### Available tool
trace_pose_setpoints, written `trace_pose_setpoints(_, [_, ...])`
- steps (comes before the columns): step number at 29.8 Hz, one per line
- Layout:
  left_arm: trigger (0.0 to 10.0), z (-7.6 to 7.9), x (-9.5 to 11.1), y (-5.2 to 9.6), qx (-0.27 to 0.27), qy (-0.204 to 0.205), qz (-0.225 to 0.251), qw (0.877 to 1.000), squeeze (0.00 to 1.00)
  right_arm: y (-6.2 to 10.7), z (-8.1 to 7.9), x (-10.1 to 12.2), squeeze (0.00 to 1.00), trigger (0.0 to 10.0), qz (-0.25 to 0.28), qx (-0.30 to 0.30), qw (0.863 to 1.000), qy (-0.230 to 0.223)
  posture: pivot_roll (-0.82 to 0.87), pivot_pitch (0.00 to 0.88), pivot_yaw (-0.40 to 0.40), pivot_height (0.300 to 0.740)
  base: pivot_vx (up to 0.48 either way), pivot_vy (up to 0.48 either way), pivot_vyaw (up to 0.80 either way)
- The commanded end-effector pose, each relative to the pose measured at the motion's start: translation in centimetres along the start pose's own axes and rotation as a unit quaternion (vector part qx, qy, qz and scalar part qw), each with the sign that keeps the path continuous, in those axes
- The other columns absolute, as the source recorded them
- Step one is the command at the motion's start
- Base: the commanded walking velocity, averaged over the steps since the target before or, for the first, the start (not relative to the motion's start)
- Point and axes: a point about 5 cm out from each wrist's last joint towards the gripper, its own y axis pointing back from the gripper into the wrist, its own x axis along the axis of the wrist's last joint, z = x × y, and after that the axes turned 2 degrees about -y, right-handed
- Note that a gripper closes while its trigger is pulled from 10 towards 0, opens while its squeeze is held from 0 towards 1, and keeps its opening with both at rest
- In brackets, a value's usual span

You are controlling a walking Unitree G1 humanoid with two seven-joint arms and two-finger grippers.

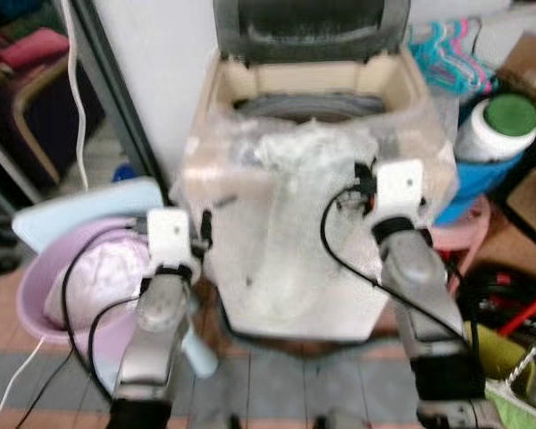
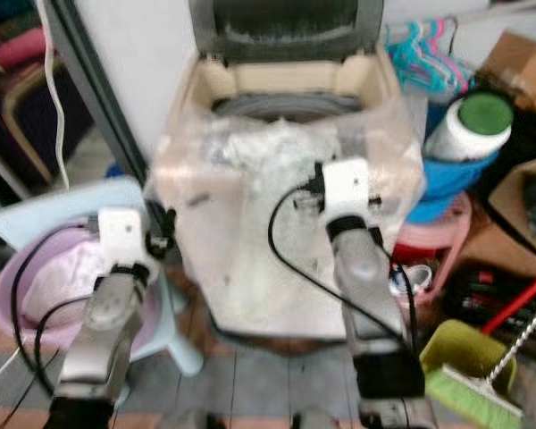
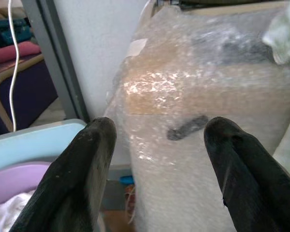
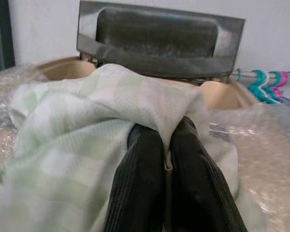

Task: Clothes washing

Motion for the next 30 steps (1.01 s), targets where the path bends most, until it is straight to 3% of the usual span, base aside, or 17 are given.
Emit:
trace_pose_setpoints(1, [10.0, -0.6, 0.5, -0.2, 0.008, 0.001, 0.012, 1.000, 0.00, -0.3, -0.3, 0.9, 0.00, 10.0, 0.020, 0.006, 1.000, -0.012, -0.06, 0.027, 0.072, 0.740, 0.000, 0.000, 0.00])
trace_pose_setpoints(7, [10.0, -1.0, 0.8, -0.2, 0.017, 0.007, 0.023, 1.000, 0.00, -0.6, -0.6, 1.5, 0.00, 10.0, 0.036, 0.028, 0.999, -0.016, -0.06, 0.030, 0.076, 0.740, 0.000, 0.000, 0.00])
trace_pose_setpoints(18, [10.0, -1.1, 1.0, -0.4, 0.021, 0.014, 0.028, 0.999, 0.00, -2.2, -0.9, 3.7, 0.00, 10.0, 0.081, 0.097, 0.992, 0.017, -0.06, 0.028, 0.072, 0.740, 0.304, 0.000, 0.00])
trace_pose_setpoints(30, [10.0, -0.8, 0.8, -0.3, 0.016, 0.016, 0.025, 0.999, 0.00, -3.5, -0.9, 5.5, 0.00, 10.0, 0.117, 0.106, 0.987, 0.033, -0.06, 0.031, 0.073, 0.740, 0.393, 0.000, 0.74])
